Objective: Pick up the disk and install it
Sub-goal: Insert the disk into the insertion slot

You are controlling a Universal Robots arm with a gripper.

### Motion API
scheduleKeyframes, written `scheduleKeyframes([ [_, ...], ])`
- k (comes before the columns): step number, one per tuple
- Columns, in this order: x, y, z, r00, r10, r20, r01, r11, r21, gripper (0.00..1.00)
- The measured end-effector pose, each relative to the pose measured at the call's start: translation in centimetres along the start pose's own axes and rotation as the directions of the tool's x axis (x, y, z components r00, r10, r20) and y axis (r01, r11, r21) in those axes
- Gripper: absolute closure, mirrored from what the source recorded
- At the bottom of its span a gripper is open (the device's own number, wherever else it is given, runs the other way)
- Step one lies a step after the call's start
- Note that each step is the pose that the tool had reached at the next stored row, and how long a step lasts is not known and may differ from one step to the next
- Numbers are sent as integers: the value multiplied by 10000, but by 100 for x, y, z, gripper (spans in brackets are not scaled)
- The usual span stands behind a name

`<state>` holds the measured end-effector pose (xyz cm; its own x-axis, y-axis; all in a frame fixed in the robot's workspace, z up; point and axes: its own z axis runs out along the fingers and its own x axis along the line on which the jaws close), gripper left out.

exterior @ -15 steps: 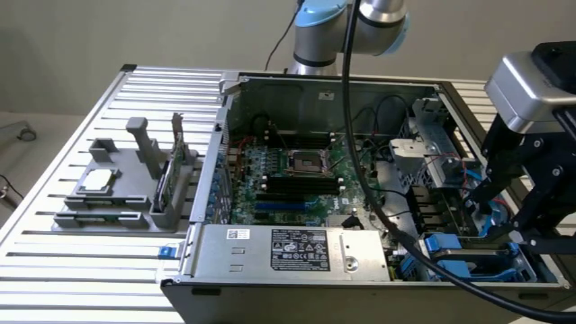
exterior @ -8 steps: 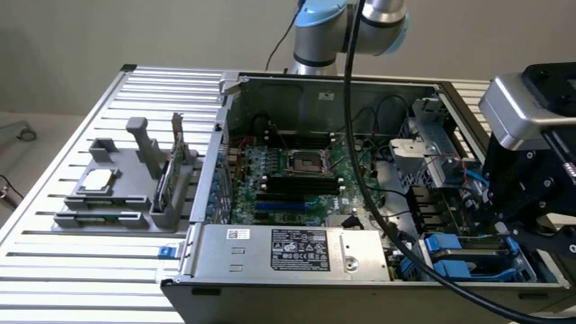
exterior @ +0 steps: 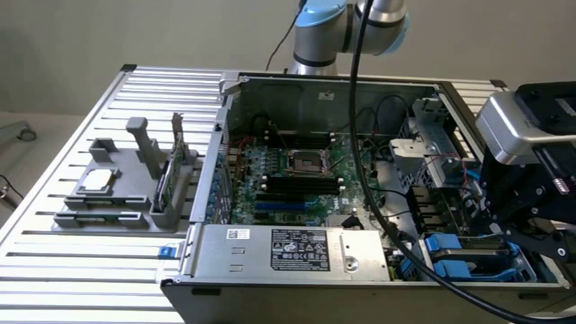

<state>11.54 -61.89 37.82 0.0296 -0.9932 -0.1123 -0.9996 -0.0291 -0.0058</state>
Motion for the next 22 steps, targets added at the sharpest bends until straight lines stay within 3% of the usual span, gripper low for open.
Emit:
scheduleKeyframes([
  [22, -49, -180, 408, 9972, -748, 7, 748, 9972, -84, 89],
])
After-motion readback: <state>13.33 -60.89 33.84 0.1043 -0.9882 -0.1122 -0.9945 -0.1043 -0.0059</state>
